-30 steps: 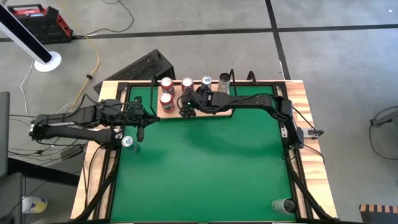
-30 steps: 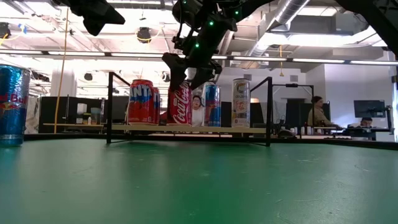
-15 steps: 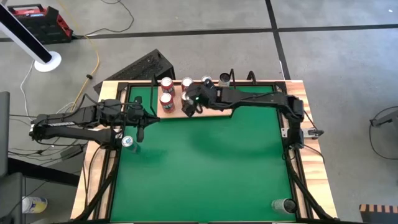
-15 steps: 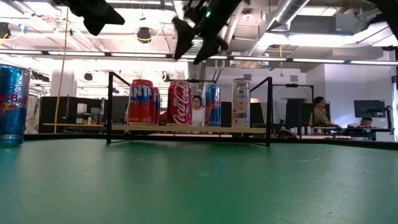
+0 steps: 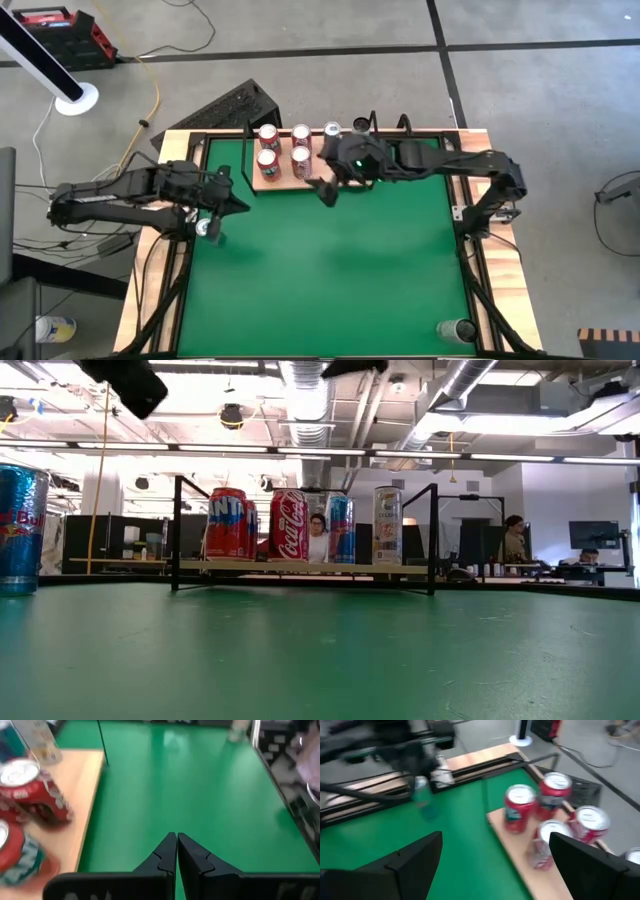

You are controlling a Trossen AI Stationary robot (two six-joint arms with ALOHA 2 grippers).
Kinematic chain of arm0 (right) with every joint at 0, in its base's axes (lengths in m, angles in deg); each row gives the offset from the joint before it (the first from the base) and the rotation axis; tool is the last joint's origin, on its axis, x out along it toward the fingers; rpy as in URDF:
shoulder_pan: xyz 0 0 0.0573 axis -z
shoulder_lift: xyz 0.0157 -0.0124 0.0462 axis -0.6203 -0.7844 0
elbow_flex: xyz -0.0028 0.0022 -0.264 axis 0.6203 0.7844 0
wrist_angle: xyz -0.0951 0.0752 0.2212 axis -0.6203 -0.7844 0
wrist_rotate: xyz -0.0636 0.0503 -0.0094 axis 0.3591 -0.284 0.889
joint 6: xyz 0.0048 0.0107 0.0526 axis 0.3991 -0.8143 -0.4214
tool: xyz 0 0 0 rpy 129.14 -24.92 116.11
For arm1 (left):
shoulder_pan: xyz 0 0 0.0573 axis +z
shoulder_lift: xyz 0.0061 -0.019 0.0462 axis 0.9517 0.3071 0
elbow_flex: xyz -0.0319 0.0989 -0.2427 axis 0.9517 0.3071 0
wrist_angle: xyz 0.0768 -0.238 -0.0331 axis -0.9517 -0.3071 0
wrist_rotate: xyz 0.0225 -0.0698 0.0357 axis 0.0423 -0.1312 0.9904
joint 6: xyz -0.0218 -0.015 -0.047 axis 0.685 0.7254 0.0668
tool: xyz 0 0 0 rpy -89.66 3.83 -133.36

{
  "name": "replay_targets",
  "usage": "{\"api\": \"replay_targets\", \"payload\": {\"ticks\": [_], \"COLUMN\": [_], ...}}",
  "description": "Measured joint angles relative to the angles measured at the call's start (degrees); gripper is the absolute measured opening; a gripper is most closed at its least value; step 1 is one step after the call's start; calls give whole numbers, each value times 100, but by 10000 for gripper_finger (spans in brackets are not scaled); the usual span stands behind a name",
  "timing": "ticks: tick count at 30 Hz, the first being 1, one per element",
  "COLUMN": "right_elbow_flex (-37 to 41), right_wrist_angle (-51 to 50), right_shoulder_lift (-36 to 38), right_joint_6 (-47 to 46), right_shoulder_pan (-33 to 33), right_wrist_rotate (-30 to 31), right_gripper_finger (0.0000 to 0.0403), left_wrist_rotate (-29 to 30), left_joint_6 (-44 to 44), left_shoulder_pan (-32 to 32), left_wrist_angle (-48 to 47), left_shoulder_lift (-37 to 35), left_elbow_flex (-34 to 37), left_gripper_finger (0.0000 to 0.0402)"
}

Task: Place canned beverage on shelf
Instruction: Put the blue soda can, aligned with the other blue soda can on the shelf

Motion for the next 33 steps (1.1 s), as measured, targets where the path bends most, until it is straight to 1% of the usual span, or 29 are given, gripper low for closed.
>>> {"api": "replay_targets", "payload": {"ticks": [3, 7, 9, 11, 14, 18, 21, 26, 30, 33], "right_elbow_flex": [0, 0, 0, 0, 0, 0, 0, 0, 0, 0], "right_wrist_angle": [-75, -100, -88, -96, -87, -79, -79, -70, -80, -179], "right_shoulder_lift": [125, 148, 93, 35, -77, -211, -219, -211, -211, -211], "right_joint_6": [-248, -506, -582, -649, -754, -791, -775, -562, -390, -247], "right_shoulder_pan": [-258, -527, -646, -732, -824, -848, -827, -704, -593, -550], "right_wrist_rotate": [-2, 150, 343, 462, 480, 488, 485, 483, 477, 468], "right_gripper_finger": [390, 390, 390, 390, 390, 390, 390, 390, 390, 390], "left_wrist_rotate": [-14, -26, -191, -319, -423, -471, -467, -465, -451, -410], "left_joint_6": [-85, -62, -221, -341, -412, -319, -317, -475, -539, -387], "left_shoulder_pan": [0, 1, 2, 2, 2, 0, 2, 2, 2, 0], "left_wrist_angle": [-978, -1914, -2356, -2725, -3283, -3889, -4165, -4198, -4235, -4239], "left_shoulder_lift": [-2, 22, 22, 24, 22, 100, 195, 423, 608, 736], "left_elbow_flex": [-415, -896, -1032, -1136, -1177, -1179, -1179, -1179, -975, -715], "left_gripper_finger": [0, 3, 13, 32, 75, 150, 210, 298, 347, 363]}}
